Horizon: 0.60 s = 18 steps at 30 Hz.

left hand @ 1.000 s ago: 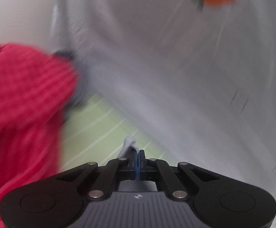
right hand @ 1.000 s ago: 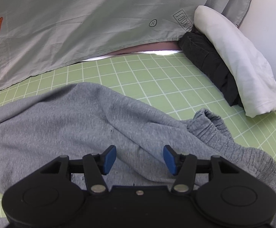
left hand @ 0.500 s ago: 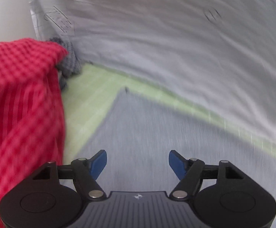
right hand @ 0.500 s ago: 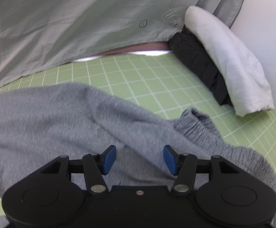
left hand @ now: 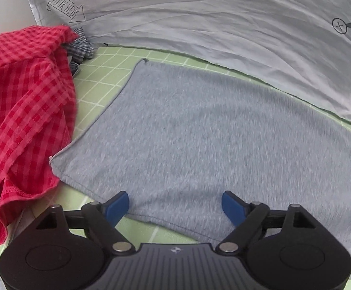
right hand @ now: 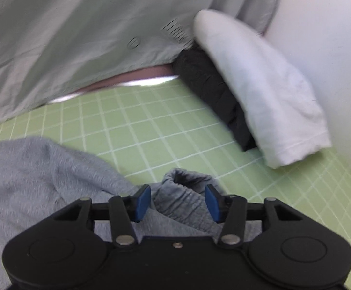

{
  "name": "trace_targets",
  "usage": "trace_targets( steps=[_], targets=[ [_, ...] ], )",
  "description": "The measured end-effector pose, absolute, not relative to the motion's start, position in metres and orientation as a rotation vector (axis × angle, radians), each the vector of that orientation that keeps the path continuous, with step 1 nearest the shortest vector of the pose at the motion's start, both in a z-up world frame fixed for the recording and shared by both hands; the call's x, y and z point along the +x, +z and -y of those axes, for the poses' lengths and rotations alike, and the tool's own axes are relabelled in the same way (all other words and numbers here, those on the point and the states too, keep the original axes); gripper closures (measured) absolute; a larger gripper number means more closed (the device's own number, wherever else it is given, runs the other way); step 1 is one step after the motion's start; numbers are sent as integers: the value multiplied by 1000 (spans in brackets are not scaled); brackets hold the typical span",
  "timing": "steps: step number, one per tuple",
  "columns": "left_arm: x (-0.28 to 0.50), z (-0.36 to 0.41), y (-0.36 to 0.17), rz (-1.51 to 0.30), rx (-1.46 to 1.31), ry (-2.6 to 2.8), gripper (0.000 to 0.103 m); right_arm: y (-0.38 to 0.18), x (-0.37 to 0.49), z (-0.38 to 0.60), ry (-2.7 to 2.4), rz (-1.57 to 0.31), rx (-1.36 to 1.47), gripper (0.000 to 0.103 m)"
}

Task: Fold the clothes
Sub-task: 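Grasp the sweatpants waistband with the right gripper and pull it straight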

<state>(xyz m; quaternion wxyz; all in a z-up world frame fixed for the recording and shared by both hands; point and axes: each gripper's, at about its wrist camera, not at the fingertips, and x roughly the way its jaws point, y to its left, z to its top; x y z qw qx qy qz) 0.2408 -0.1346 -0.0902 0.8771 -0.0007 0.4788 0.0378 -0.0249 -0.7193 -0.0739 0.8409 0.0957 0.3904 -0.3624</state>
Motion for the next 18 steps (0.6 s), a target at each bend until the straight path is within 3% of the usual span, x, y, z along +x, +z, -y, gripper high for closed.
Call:
trace_targets(
  steps=[2, 3, 4, 8, 11, 14, 15, 17, 18],
  targets=[
    [242, 133, -91, -1003, -8, 84, 13, -78, -21, 725, -719, -848, 195, 53],
    [243, 133, -91, -1004, -8, 86, 11, -80, -19, 728, -694, -856, 191, 78],
    [244, 133, -92, -1006, -7, 88, 11, -80, -18, 732, -673, -851, 184, 94],
    [246, 131, -92, -1012, -7, 89, 7, -71, -5, 769, -733, -844, 75, 95],
    [246, 129, -93, -1008, -13, 96, 4, -67, -4, 817, -835, -806, 147, 94],
    [246, 129, -93, -1011, -19, 106, 3, -65, -9, 840, -845, -774, 253, 92],
    [246, 129, -93, -1012, -22, 111, 3, -64, -11, 844, -837, -763, 284, 85],
    [247, 129, -93, -1016, -31, 125, 3, -62, -15, 836, -794, -746, 276, 64],
    [247, 129, -92, -1022, -40, 134, 4, -61, -17, 830, -779, -743, 264, 40]
  ],
)
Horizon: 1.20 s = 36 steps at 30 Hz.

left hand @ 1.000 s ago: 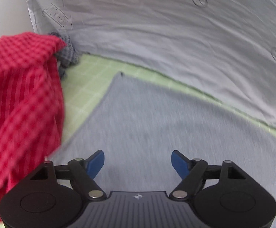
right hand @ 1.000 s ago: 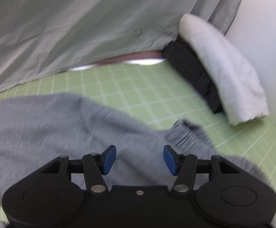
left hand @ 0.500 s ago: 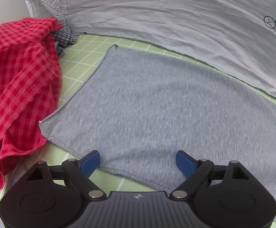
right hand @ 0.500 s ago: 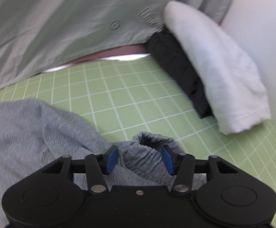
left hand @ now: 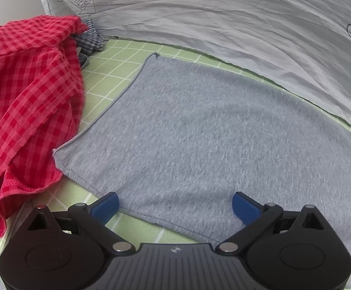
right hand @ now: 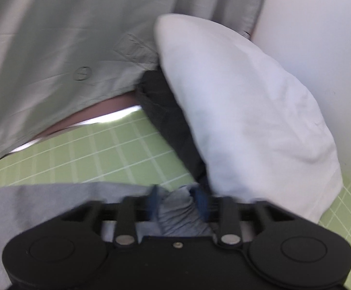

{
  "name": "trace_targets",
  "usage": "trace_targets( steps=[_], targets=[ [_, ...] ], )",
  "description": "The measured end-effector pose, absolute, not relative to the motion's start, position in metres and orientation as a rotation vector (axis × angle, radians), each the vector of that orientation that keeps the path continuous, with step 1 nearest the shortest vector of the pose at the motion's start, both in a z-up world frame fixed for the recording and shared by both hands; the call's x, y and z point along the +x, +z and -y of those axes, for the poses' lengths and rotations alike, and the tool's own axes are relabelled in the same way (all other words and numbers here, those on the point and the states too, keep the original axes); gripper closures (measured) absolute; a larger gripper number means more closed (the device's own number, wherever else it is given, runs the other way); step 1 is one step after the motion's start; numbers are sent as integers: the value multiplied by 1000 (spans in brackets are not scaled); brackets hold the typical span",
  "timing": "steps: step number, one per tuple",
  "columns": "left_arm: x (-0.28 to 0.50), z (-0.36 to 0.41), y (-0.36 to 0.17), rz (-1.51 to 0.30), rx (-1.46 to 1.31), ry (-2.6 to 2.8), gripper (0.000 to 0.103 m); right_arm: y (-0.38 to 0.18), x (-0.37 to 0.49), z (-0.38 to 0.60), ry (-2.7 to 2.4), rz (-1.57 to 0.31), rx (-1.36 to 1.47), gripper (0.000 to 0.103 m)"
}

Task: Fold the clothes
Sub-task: 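Grasp the sweatpants waistband with the right gripper and pull it straight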

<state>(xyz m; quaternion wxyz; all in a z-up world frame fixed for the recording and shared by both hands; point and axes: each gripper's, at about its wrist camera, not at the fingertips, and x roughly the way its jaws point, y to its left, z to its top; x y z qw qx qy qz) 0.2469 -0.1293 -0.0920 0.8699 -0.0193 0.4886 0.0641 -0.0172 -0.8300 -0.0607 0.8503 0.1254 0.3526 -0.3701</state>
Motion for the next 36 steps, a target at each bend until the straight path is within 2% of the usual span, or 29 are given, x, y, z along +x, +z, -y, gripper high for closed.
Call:
trace_targets(
  steps=[1, 5, 9, 13, 18, 21, 26, 27, 28, 29, 30, 31, 36],
  targets=[
    [246, 129, -91, -1028, -44, 144, 4, -57, -22, 822, -770, -732, 250, 29],
    [232, 133, -78, -1017, -40, 152, 4, -43, -53, 796, -761, -689, 240, 26],
    [198, 139, -61, -1006, -24, 117, 4, -31, -106, 778, -804, -681, 290, 25],
    [152, 146, -44, -999, -30, 80, 4, -40, -187, 771, -908, -665, 477, 26],
    [89, 153, -35, -1016, -73, 41, 4, -60, -272, 758, -921, -595, 777, 33],
    [53, 162, -36, -1038, -95, 28, 4, -69, -286, 752, -906, -620, 788, 36],
    [-1, 173, -36, -1058, -105, 26, 4, -81, -282, 755, -836, -679, 794, 48],
    [-10, 174, -37, -1060, -104, 32, 4, -82, -279, 753, -824, -704, 769, 55],
    [-17, 174, -37, -1063, -105, 37, 4, -83, -276, 752, -812, -728, 744, 70],
    [-24, 173, -37, -1067, -108, 44, 4, -85, -274, 750, -794, -750, 721, 79],
    [-30, 170, -38, -1070, -114, 58, 4, -87, -272, 748, -778, -773, 701, 93],
    [-36, 165, -39, -1073, -120, 73, 4, -88, -272, 746, -762, -790, 676, 100],
    [-57, 134, -44, -1078, -169, 161, 4, -78, -296, 751, -815, -773, 564, 101]
  ],
)
